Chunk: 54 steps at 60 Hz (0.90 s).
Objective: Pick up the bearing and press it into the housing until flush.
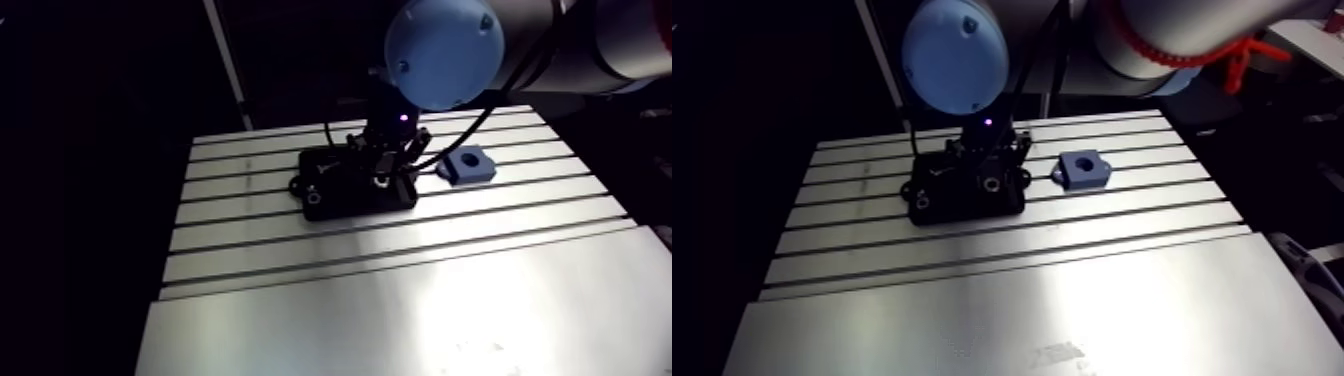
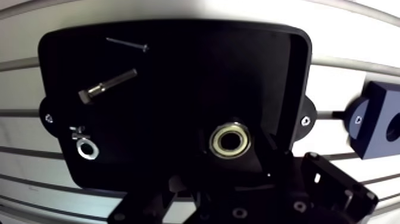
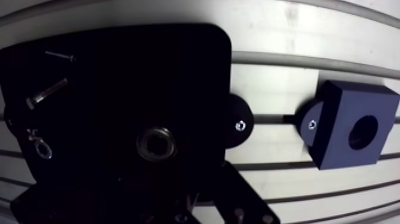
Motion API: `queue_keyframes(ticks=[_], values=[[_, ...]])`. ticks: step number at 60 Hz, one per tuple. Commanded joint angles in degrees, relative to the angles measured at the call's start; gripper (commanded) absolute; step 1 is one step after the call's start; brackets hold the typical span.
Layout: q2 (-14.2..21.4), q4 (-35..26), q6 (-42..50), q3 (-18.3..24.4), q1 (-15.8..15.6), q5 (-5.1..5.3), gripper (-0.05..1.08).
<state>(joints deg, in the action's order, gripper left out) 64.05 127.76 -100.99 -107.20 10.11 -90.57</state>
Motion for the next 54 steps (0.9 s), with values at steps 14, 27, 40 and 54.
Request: queue_keyframes(ticks=[14, 27, 40, 54], values=[[-0.03, 0.00, -0.04, -0.08, 0.00, 0.00, 0.51], [-0.03, 0.00, -0.04, -0.06, 0.00, 0.00, 0.52], [-0.03, 0.00, -0.04, -0.08, 0.00, 0.00, 0.54], [-0.03, 0.00, -0.04, -0.08, 0.07, 0.00, 0.60]])
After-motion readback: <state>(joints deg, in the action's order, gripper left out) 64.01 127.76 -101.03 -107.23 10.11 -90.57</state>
